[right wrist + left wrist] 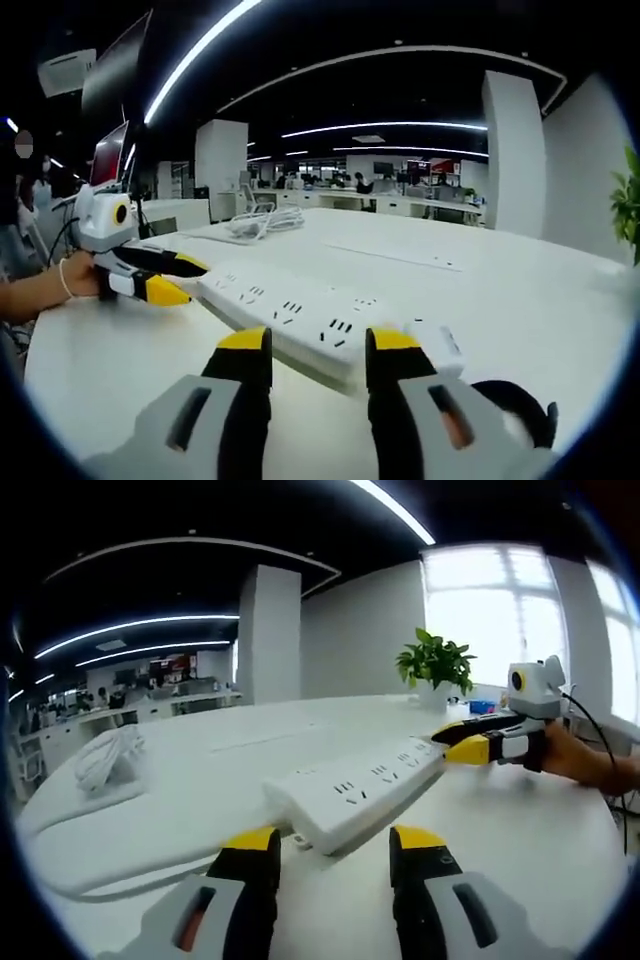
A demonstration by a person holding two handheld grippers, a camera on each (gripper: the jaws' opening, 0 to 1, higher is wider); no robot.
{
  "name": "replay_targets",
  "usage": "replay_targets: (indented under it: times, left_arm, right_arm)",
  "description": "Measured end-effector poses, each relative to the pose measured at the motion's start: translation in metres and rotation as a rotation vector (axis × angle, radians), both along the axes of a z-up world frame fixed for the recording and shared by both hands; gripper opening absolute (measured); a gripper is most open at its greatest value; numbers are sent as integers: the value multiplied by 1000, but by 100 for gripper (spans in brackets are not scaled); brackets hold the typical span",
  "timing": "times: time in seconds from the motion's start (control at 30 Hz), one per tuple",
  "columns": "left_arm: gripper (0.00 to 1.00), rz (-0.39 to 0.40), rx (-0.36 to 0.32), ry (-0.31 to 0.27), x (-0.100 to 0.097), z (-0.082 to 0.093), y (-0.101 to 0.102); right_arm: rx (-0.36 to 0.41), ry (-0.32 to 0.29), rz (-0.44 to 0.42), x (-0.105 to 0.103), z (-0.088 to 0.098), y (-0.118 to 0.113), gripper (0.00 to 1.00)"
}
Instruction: Straighten the power strip on the desk, plug the charger into it
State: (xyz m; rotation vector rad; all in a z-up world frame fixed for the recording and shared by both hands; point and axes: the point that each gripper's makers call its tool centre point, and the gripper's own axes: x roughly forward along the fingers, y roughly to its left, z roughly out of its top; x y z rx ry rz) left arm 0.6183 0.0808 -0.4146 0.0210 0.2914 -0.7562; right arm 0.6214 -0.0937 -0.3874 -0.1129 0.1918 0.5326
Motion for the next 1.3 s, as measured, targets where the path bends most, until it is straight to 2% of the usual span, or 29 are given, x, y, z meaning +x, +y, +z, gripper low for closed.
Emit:
replay_targets:
  times: [0.2,0.3,0.43,0.47,0.57,0.67,0.73,0.77,0.83,0.9,0.97,1.07,1.2,1.3]
  left_arm:
    - [46,21,-25,-34,-7,8,7]
    - [50,11,8,-49,-14,8,8]
    - [56,-15,42,-78,-27,16,7]
    - [56,-19,37,-86,-29,18,6]
    - [58,-39,-21,-113,-38,33,0]
    - [59,-42,-59,-141,-51,43,-6]
    - [60,-48,-31,-141,-59,41,-10]
    - [62,-24,30,-159,-61,37,-8]
    - [66,-7,100,-204,-66,36,-9]
    - [69,-3,126,-194,-73,33,-13]
    - [70,3,118,-170,-80,34,-14]
    - [70,2,55,-109,-93,36,-17]
    - [70,9,42,-99,-105,38,-14]
    - [70,37,58,-100,-111,35,-9]
  right_arm:
    - [-7,-9,26,-4,3,6,40]
    - [-8,2,58,-10,6,9,42]
    - [38,19,131,-21,17,18,49]
    - [80,0,141,-24,26,21,50]
    - [143,-13,144,-30,37,20,50]
    - [148,-24,169,-40,42,19,51]
    - [149,-31,176,-46,42,18,51]
    - [158,-35,179,-50,41,18,51]
    - [168,-34,188,-55,42,17,51]
    - [171,-39,193,-63,43,17,52]
    - [169,-50,195,-69,46,13,52]
    - [153,-56,202,-79,45,9,52]
    - [122,-49,206,-91,43,0,52]
    - [78,-75,199,-96,46,-10,52]
